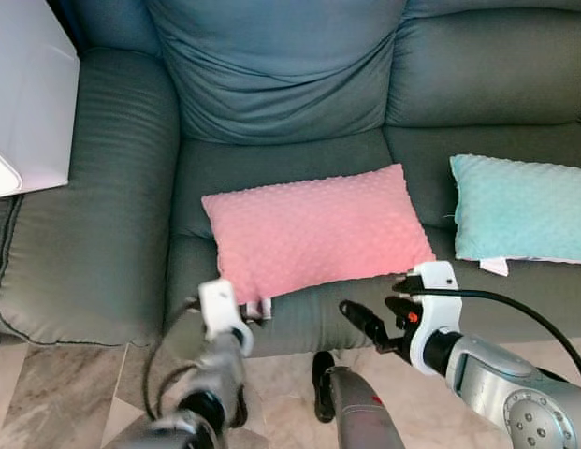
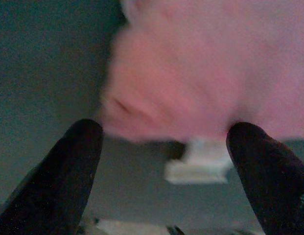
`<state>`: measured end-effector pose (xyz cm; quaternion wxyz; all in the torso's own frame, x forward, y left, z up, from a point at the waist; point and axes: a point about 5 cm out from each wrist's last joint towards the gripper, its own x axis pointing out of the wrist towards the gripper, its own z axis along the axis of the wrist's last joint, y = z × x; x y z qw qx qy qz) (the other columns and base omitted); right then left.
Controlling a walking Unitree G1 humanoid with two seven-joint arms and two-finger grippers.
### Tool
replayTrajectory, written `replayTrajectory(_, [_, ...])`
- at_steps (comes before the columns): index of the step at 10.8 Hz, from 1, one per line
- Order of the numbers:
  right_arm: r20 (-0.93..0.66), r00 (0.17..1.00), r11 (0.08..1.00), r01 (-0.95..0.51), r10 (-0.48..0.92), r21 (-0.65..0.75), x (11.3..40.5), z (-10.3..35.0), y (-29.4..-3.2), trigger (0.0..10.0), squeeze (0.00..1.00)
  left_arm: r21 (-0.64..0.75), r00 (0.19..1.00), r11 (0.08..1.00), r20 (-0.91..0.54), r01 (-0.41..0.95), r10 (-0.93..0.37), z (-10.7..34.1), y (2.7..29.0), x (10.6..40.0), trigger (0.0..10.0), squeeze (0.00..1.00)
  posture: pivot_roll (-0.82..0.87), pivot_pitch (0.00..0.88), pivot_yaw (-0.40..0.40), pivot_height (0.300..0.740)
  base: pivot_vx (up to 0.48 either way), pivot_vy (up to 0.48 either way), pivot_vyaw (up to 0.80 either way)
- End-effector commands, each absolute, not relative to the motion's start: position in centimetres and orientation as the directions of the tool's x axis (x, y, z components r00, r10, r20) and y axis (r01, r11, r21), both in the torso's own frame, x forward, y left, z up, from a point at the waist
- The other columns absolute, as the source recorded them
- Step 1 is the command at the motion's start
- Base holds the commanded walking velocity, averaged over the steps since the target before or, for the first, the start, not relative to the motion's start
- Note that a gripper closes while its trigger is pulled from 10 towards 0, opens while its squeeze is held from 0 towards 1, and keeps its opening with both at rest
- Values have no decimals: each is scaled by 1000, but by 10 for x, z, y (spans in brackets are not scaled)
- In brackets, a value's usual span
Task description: Move the pillow to the sofa
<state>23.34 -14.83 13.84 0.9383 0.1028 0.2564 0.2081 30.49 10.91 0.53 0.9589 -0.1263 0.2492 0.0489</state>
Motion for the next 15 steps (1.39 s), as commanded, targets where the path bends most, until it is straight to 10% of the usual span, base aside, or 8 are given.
replayTrajectory(1, [-432, 789, 896, -338, 436, 287, 230, 140, -150, 10000, 0, -179, 835, 964, -546, -199, 71, -8, 114, 293, 10000, 0, -375, 419, -45, 740, 0, 0, 0])
replayTrajectory(10, [-406, 809, 901, -337, 425, 272, 238, 140, -151, 10000, 0, -172, 876, 969, -477, -177, 75, 4, 125, 304, 10000, 0, -337, 403, -32, 740, 0, 0, 0])
replayTrajectory(15, [-399, 810, 902, -358, 429, 243, 252, 121, -147, 10000, 0, -49, 950, 998, -311, -46, 29, 7, 180, 267, 10000, 0, -197, 288, 22, 740, 0, 0, 0])
